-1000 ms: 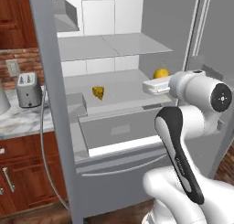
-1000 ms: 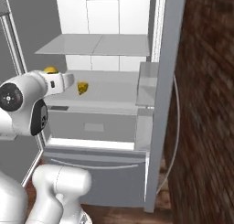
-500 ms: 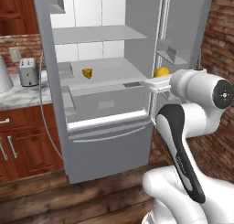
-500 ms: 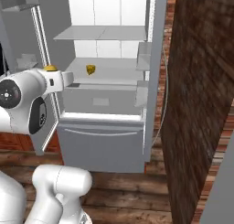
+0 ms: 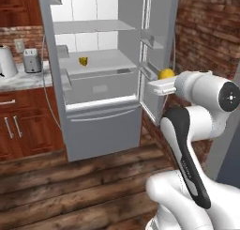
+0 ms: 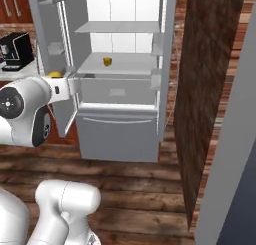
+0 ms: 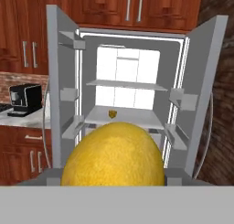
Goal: Take the cheese, fish, and lemon from the fridge and place them on the plate on the dining counter to create an appetizer plate.
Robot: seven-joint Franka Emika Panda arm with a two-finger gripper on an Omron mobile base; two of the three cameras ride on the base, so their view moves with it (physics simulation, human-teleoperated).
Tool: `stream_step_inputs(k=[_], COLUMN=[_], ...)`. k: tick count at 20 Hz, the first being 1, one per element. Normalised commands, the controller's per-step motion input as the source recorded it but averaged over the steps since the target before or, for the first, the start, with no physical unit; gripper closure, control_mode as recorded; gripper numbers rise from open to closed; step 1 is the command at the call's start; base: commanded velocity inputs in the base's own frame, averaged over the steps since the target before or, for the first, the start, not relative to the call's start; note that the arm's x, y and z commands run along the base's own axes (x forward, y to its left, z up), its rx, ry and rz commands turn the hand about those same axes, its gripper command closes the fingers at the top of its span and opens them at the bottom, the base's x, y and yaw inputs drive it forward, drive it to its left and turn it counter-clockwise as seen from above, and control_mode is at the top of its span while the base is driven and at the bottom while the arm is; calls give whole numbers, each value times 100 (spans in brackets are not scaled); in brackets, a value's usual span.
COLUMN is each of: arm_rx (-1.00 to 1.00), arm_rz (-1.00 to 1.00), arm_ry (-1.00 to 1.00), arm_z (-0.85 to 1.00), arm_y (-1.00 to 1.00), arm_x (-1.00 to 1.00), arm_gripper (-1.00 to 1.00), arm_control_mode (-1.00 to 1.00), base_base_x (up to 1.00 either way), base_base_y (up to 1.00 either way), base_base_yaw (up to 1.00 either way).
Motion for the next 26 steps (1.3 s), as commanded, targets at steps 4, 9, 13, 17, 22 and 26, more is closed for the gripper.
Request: stream_step_inputs(k=[4, 9, 13, 17, 22, 26], arm_rx=[0, 0, 0, 0, 0, 0], arm_rz=[0, 0, 0, 0, 0, 0], arm_ry=[0, 0, 0, 0, 0, 0], arm_z=[0, 0, 0, 0, 0, 0], arm_y=[0, 0, 0, 0, 0, 0], arm_x=[0, 0, 0, 0, 0, 0], arm_gripper=[100, 100, 100, 100, 100, 100], arm_control_mode=[100, 100, 100, 100, 100, 100], base_base_x=[-100, -100, -100, -100, -100, -100], base_base_y=[28, 27, 31, 36, 49, 51], base_base_yaw=[0, 0, 0, 0, 0, 0])
